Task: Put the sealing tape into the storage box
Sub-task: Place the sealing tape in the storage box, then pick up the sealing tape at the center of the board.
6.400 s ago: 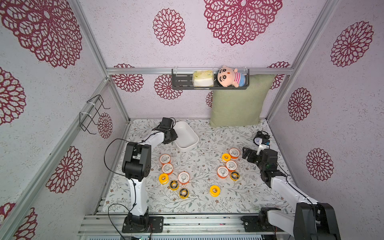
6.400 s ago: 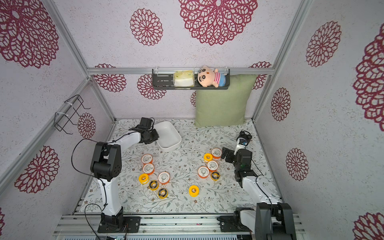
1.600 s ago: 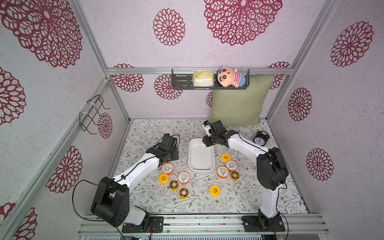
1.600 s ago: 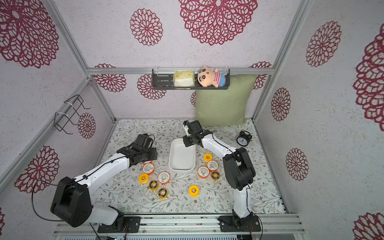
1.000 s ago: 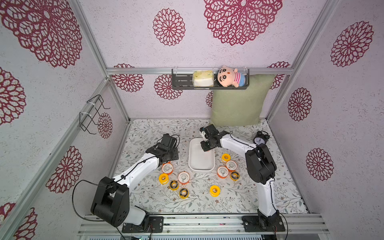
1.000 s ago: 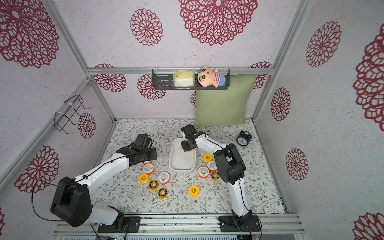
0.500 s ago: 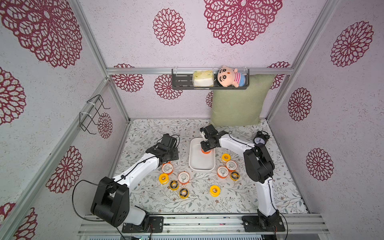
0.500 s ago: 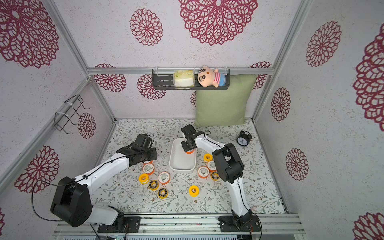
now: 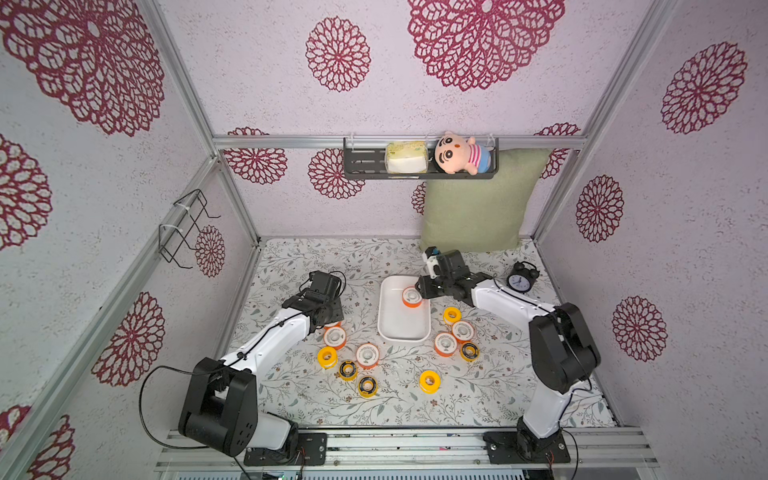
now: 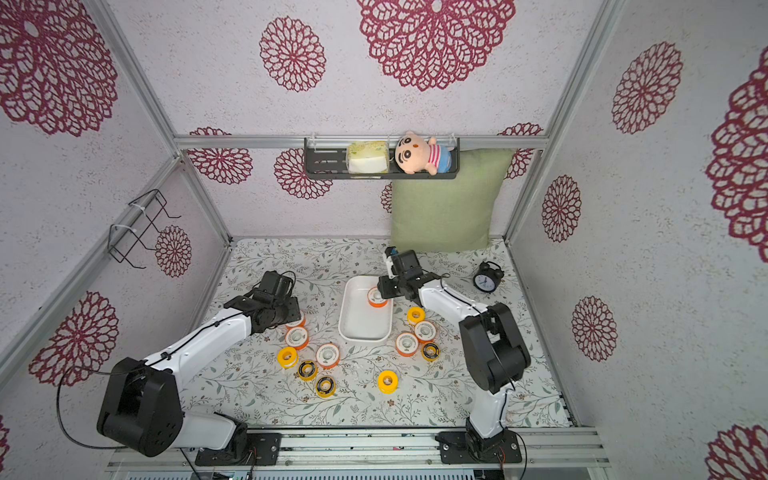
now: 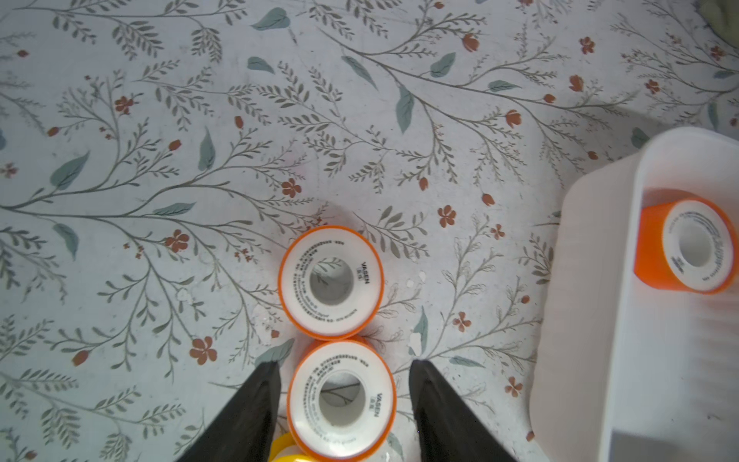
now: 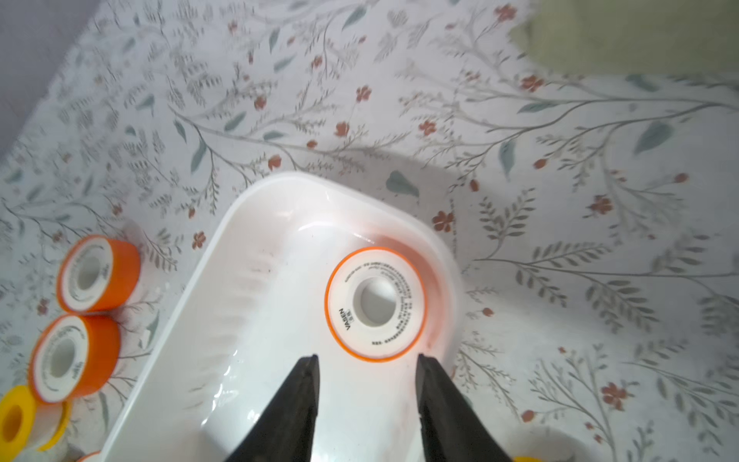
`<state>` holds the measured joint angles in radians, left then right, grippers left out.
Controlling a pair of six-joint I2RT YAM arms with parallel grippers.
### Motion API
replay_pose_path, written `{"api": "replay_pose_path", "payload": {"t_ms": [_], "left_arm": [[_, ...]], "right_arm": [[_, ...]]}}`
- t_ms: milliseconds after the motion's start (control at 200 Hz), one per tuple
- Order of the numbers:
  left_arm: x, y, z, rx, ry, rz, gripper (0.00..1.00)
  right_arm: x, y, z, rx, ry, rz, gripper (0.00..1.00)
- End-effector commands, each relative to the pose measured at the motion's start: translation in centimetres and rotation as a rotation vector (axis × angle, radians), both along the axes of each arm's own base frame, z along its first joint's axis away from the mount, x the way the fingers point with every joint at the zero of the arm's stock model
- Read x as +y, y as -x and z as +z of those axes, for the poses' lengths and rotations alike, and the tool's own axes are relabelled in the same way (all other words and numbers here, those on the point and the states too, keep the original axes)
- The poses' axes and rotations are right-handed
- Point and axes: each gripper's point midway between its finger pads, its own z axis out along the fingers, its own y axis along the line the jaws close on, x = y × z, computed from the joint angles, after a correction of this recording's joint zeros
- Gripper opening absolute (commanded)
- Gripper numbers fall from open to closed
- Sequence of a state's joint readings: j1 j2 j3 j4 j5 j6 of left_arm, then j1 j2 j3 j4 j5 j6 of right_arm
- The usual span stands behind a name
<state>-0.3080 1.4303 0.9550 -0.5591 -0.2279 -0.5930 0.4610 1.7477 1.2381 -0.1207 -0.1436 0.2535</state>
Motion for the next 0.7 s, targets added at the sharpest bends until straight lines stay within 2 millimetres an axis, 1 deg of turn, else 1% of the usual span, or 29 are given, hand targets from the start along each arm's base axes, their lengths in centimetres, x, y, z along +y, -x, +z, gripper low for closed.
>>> {"api": "replay_pose_path", "payload": {"t_ms": [0,115,210,340,430,585,695], "left_arm": [[2.2,0.0,0.1,-0.015,0.002,0.07,0.59],[3.5,-0.2,-0.6,-0.004,0.019,0.099,0.59],[4.0,-0.4,-1.2,0.008,0.032,0.101,0.59],[4.3,-0.7,-2.3,0.04,0.037,0.101,0.59],[4.3,-0.9,-3.2,0.062,0.051,0.096,0.59],[3.3,-1.5,-4.3,0.095,0.083,0.057,0.59],[3.0,-1.8,-5.0,0.114,0.09,0.041,0.59]], "right_arm": [[-2.5,-0.9,4.1,-0.089,-0.177,-0.079,0.46],[-6.4,-0.5,3.8,-0.099,-0.177,-0.168,0.46],[-9.1,0.1,3.6,-0.11,-0.182,-0.224,0.46],[-11.7,1.0,3.3,-0.123,-0.202,-0.272,0.47],[-12.5,1.7,2.8,-0.117,-0.195,-0.28,0.47],[-12.6,2.3,1.8,-0.097,-0.182,-0.275,0.48],[-12.5,2.4,1.5,-0.089,-0.181,-0.271,0.48]]}}
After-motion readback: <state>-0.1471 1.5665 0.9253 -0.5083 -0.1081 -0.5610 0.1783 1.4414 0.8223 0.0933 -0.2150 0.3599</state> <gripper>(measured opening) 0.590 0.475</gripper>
